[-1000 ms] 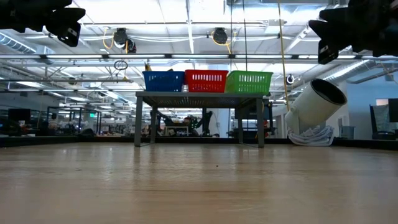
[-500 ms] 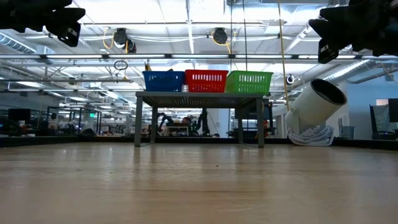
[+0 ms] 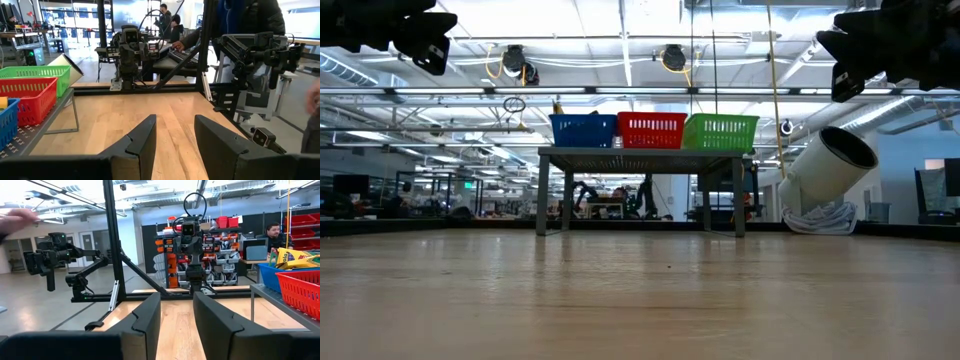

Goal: Pick & Place Office Desk Supplies
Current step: Return to Home Position

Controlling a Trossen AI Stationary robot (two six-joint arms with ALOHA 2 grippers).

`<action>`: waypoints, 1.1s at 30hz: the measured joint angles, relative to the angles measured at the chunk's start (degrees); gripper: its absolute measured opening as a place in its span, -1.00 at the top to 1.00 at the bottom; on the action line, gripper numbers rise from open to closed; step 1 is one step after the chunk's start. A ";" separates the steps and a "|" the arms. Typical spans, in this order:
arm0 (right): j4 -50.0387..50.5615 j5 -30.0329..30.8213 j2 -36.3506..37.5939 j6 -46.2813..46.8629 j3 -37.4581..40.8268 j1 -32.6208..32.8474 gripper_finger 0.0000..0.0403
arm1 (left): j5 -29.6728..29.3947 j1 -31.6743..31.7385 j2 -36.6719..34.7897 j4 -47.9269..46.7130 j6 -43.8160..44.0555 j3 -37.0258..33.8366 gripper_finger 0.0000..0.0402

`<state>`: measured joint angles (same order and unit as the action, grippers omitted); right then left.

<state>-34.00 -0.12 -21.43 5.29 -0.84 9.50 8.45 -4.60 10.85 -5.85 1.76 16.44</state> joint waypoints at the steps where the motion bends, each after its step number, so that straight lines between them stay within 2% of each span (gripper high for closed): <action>1: 0.00 0.00 0.00 0.01 0.00 0.00 0.46 | 0.00 0.02 0.01 0.00 0.00 -0.02 0.29; 13: 0.00 0.00 -0.02 0.01 0.04 0.00 0.47 | 0.00 0.02 0.00 0.32 0.00 -0.02 0.29; 19: 0.00 0.01 -0.02 0.01 0.04 0.00 0.48 | 0.18 0.57 -0.66 5.89 0.65 -0.02 0.29; 24: 0.00 0.02 -0.02 0.01 0.04 -0.01 0.46 | 2.36 2.37 -3.62 2.91 2.85 -0.62 0.29; 30: -0.01 0.00 -0.02 0.01 0.04 -0.02 0.47 | 2.08 5.24 -10.56 2.24 -3.13 -4.63 0.29; 33: 0.00 0.01 -0.02 0.01 0.04 -0.02 0.47 | 1.52 6.51 -10.48 1.92 -5.21 -5.77 0.29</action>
<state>-34.00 -0.11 -21.45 5.30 -0.80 9.47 9.97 1.91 0.38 -3.92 -3.45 10.67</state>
